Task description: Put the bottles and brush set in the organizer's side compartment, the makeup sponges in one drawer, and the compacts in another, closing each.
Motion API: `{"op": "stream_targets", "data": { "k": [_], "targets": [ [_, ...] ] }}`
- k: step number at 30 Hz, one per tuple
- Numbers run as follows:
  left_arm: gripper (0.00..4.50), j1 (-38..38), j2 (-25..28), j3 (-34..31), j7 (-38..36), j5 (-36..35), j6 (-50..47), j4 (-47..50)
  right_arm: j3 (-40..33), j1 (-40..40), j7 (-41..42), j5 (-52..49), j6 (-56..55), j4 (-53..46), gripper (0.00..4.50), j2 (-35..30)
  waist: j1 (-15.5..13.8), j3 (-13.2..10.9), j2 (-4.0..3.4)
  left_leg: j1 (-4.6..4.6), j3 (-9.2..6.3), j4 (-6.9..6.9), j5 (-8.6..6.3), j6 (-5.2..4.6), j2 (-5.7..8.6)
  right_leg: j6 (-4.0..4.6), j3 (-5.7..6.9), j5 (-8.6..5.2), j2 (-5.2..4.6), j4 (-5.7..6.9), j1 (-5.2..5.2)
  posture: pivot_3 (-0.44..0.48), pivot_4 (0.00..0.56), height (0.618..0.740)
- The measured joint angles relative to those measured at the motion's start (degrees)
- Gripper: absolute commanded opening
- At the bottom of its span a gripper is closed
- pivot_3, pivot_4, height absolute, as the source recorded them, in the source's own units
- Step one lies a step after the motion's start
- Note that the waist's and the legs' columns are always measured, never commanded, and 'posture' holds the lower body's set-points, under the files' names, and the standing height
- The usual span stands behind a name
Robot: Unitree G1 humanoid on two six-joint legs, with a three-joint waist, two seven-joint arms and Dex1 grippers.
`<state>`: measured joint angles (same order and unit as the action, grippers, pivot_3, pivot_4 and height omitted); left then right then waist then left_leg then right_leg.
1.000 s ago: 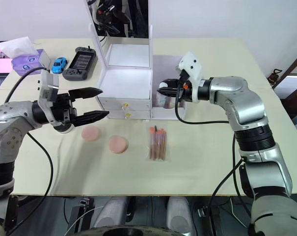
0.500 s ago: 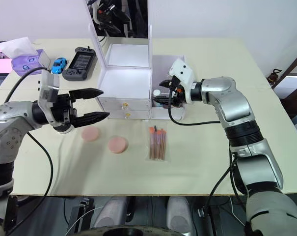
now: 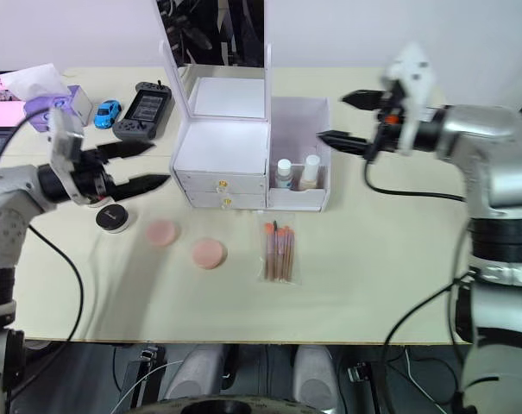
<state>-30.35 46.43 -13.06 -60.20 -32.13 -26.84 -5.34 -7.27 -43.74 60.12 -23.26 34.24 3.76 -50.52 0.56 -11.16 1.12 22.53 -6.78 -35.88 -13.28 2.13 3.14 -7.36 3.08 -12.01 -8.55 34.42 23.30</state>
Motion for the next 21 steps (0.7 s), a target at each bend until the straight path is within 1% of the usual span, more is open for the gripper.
{"op": "stream_targets", "data": {
  "k": [2, 3, 5, 8, 9, 11, 13, 16, 21],
  "targets": [
    [4.5, -2.5, 2.2, -1.6, 0.6, 2.1, 3.5, -8.6, -4.3, 5.3, 0.5, -0.3, -1.9, 0.8, 4.48, -1.9, 0.4, 0.0, -0.01, -0.04, 0.06, 0.04, 0.0, 0.0, -0.02, -0.01, -0.01, 0.01, -0.01, 0.02, 0.03, 0.0, 0.15, 0.74],
    [4.5, -2.8, 3.2, -2.1, 0.6, 2.8, 4.8, -11.3, -5.5, 6.9, 0.7, -0.4, -2.4, 1.1, 4.48, -2.4, 0.6, 0.0, -0.02, -0.06, 0.1, 0.07, 0.0, 0.0, -0.03, -0.01, -0.02, 0.01, -0.01, 0.04, 0.06, 0.0, 0.15, 0.74],
    [4.5, -3.9, 5.9, -3.8, 0.2, 4.5, 8.8, -20.1, -10.7, 12.5, 1.1, -1.0, -4.1, 1.6, 4.48, -3.6, 0.6, 0.0, -0.03, -0.11, 0.13, 0.22, 0.0, 0.0, -0.04, -0.01, -0.03, 0.01, -0.02, 0.05, 0.09, 0.0, 0.15, 0.74],
    [4.5, -3.5, 9.6, -6.0, -1.2, 6.7, 14.3, -30.7, -17.6, 20.6, 1.8, -1.5, -6.0, 3.0, 4.48, -5.7, 0.4, 0.0, -0.02, -0.13, 0.14, 0.33, 0.0, 0.0, -0.04, 0.06, -0.03, 0.05, -0.02, 0.04, 0.1, 0.0, 0.15, 0.74],
    [4.5, -3.2, 11.0, -6.2, -2.2, 7.7, 16.9, -35.2, -21.0, 25.2, 2.2, -1.5, -7.1, 3.4, 4.48, -6.1, 0.2, 0.0, -0.02, -0.12, 0.14, 0.35, 0.0, 0.0, -0.04, 0.06, -0.03, 0.05, -0.03, 0.0, 0.09, 0.0, 0.15, 0.74],
    [4.5, -2.4, 12.5, -7.1, -3.7, 8.5, 20.3, -42.1, -25.0, 31.7, 2.5, -1.4, -8.8, 4.6, 4.48, -6.1, 0.1, 0.0, -0.02, -0.12, 0.15, 0.36, 0.0, 0.0, -0.02, -0.02, -0.03, -0.01, -0.05, -0.06, 0.06, 0.0, 0.15, 0.74],
    [4.5, -2.1, 13.1, -7.8, -4.7, 9.3, 22.8, -47.8, -26.7, 35.8, 2.4, -1.1, -10.3, 5.9, 4.48, -5.8, 0.1, 0.0, -0.02, -0.12, 0.17, 0.3, 0.0, 0.0, -0.02, -0.06, -0.04, -0.02, -0.08, -0.06, 0.05, 0.0, 0.15, 0.74],
    [4.5, -3.0, 13.5, -8.1, -5.8, 10.5, 25.9, -54.2, -27.5, 38.9, 1.4, -0.5, -12.7, 6.8, 4.48, -5.1, 0.1, 0.0, -0.01, -0.14, 0.16, 0.19, 0.0, 0.01, -0.07, 0.05, -0.03, 0.01, -0.07, -0.02, 0.02, 0.0, 0.15, 0.74],
    [4.5, -5.4, 14.9, -8.2, -6.4, 11.9, 28.3, -59.0, -27.4, 39.4, 0.0, -0.9, -13.1, 7.3, 4.48, -4.6, 0.2, 0.0, -0.01, -0.18, 0.17, 0.15, 0.01, 0.03, -0.11, 0.09, -0.03, 0.04, -0.07, 0.09, 0.02, 0.0, 0.15, 0.74]
  ]
}}
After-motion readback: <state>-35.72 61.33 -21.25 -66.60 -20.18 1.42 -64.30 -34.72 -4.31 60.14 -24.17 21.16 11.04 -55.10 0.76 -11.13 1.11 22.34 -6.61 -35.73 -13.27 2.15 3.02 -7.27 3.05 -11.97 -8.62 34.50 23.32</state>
